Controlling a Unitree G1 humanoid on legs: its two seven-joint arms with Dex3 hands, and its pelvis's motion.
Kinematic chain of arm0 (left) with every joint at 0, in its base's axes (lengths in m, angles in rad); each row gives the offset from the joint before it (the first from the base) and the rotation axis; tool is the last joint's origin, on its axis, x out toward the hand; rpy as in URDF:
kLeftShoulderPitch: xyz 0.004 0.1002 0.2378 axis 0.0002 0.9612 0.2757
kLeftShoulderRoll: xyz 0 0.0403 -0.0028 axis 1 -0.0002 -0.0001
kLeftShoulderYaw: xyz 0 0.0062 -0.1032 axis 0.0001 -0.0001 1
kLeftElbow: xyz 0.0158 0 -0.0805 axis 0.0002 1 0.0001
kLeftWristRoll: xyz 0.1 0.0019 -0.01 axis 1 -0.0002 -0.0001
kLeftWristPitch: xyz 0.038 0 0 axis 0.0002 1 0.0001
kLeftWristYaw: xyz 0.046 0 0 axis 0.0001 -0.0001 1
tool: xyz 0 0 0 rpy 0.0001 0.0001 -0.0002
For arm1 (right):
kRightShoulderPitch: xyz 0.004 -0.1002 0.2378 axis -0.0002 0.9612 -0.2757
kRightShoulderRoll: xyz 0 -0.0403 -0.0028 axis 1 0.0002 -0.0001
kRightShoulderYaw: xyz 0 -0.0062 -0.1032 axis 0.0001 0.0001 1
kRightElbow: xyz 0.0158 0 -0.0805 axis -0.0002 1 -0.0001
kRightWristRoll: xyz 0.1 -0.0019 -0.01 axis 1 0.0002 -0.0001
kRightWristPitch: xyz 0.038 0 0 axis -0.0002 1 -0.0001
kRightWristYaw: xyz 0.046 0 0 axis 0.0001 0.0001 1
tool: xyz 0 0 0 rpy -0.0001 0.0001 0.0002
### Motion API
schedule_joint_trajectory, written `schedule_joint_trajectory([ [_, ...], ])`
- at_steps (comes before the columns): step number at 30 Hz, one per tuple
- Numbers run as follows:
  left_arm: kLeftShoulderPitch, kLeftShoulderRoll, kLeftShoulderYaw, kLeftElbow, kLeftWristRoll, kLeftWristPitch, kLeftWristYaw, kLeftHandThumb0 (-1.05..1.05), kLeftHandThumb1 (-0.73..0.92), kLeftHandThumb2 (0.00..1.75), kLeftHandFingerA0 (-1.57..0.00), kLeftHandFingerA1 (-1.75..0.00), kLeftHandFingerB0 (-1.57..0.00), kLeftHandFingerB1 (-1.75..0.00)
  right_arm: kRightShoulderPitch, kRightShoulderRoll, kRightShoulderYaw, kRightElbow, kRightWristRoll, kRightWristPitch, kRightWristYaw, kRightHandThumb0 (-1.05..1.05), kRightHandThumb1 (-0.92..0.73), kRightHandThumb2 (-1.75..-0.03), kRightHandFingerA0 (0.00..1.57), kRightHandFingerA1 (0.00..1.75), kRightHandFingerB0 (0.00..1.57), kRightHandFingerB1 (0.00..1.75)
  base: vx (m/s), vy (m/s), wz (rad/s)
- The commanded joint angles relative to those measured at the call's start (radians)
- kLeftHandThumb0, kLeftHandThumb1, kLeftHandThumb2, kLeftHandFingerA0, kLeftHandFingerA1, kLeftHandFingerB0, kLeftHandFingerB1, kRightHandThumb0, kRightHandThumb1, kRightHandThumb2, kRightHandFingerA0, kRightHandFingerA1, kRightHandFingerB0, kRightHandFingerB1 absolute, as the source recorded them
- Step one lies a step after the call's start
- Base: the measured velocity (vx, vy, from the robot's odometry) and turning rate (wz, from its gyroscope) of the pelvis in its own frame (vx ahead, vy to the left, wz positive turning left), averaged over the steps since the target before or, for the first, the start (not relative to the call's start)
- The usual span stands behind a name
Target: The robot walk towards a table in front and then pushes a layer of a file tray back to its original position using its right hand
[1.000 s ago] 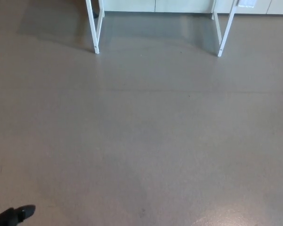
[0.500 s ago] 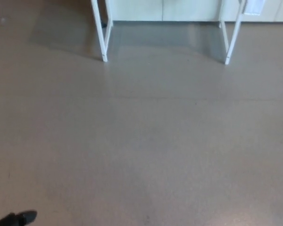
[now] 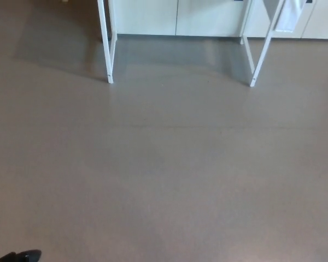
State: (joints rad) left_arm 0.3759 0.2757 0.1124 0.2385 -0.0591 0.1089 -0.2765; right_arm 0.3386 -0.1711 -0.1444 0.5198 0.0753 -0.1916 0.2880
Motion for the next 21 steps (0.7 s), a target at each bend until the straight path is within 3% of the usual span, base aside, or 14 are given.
schedule_joint_trajectory([
  [1,0.006,0.007,-0.009,-0.012,0.010,0.014,0.001,-0.16,0.71,0.62,-0.44,-0.44,-0.32,-0.38,0.005,-0.024,0.000,-0.015,-0.005,-0.004,-0.003,-0.74,-0.23,-0.61,1.00,0.48,0.85,0.46,0.21,-0.081,0.14],
  [12,-0.009,0.009,-0.011,0.005,0.013,0.010,0.005,-0.15,0.71,0.62,-0.45,-0.44,-0.32,-0.37,-0.002,-0.030,0.012,-0.022,-0.007,0.002,-0.006,-0.75,-0.23,-0.61,1.01,0.49,0.85,0.46,0.28,-0.232,0.28],
  [21,-0.003,0.011,-0.014,0.008,0.014,-0.004,0.001,-0.16,0.70,0.62,-0.45,-0.44,-0.32,-0.38,-0.005,-0.032,0.016,-0.008,-0.005,-0.009,-0.006,-0.74,-0.22,-0.61,1.00,0.49,0.84,0.46,0.30,0.023,-0.10],
])
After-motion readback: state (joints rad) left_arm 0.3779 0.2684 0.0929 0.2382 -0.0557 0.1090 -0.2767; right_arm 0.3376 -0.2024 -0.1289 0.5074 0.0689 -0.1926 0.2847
